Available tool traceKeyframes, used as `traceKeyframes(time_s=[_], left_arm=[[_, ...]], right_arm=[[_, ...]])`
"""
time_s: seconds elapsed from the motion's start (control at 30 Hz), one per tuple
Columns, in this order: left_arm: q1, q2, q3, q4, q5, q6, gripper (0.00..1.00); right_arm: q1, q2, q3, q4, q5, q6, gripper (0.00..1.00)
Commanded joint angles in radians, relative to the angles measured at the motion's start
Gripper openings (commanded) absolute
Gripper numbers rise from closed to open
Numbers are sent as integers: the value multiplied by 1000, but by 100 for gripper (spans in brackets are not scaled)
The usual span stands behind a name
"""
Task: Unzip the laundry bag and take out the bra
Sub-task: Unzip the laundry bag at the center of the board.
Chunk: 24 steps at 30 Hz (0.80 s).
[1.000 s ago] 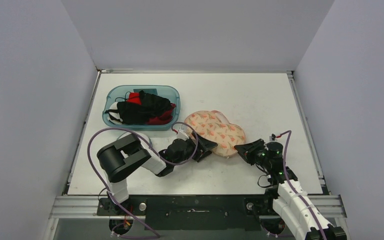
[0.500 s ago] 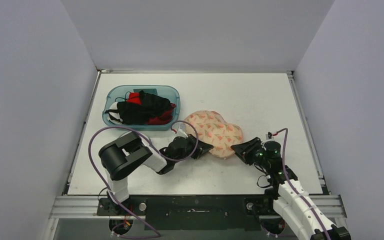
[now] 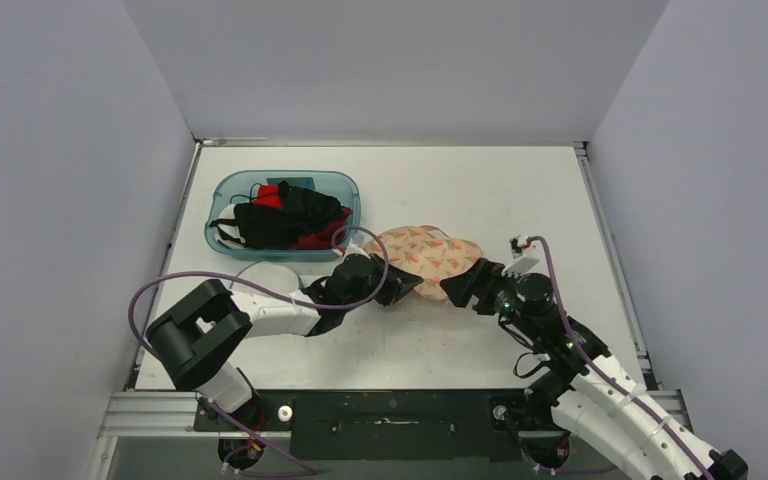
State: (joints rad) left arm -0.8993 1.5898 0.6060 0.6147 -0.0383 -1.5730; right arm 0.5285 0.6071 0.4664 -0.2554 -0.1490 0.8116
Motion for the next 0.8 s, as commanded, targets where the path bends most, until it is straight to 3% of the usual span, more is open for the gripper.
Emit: traceKeyframes(time_s=[0.0,0.17,0.47,0.63,0.77], left_arm=[[44,-49,137,-342,14,-33,0],[90,-63,150,-413,65,-26,0],[102,-159,147,-471,21,11,0],[85,-188,209,-520,-10,36,0],[59,-200,303,-628,-83,66,0]], right_arm=[[174,-25,-34,116,215,-123,80],[303,-9,-95,189,317,-147,81],[332,-45,-144,203,351,-137,91],[335,-31,-158,247,334,-63,86],[337,-167,-181,244,392,0,83]])
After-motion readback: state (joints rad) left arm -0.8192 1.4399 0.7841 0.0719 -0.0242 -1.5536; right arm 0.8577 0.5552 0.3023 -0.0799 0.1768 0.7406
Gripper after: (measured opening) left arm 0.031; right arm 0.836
